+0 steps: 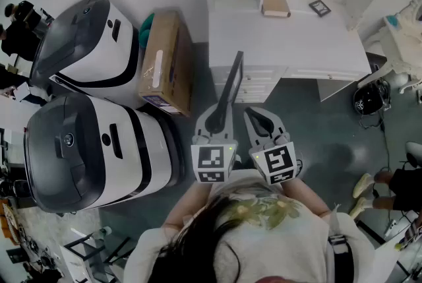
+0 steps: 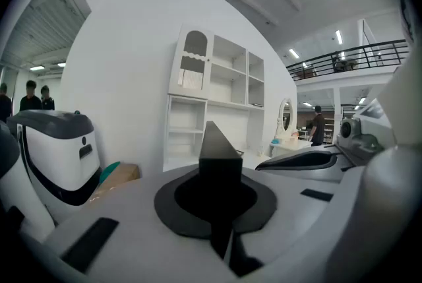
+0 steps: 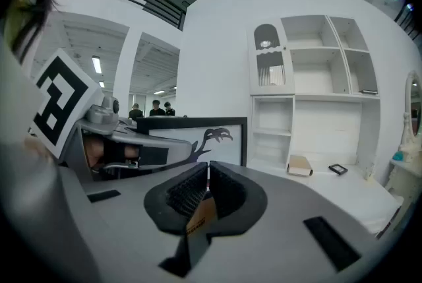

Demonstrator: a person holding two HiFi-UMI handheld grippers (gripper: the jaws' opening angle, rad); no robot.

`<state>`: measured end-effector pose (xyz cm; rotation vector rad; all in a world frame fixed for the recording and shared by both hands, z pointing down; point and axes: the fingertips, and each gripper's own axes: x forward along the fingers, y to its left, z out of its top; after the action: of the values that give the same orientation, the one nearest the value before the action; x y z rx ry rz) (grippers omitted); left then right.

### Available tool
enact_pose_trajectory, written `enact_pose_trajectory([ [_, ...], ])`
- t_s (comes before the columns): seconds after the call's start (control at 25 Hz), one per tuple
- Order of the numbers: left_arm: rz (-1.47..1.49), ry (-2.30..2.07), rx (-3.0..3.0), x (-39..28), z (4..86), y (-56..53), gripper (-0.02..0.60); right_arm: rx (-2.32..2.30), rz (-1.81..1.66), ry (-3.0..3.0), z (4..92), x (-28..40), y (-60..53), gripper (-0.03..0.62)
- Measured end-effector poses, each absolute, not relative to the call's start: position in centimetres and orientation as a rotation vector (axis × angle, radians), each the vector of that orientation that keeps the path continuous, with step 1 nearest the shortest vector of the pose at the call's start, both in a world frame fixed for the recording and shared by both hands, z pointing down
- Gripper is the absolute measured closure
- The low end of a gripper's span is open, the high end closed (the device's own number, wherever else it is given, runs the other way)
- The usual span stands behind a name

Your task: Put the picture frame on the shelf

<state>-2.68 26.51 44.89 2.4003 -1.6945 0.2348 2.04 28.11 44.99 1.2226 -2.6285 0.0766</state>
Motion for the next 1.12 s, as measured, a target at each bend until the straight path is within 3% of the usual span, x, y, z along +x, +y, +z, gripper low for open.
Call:
enact_pose_trajectory([
  [0.68, 0.249, -1.663, 2.398, -2.8, 46.3, 23.4, 0.548, 1.268, 0.087, -2.633, 45.9, 2.3, 25.6, 0.557],
  [1.12, 0.284, -1.689, 2.366, -4.4, 46.5, 16.7, 0.548, 1.273, 0.117, -2.637, 46.0, 1.9, 17.9, 0.557],
])
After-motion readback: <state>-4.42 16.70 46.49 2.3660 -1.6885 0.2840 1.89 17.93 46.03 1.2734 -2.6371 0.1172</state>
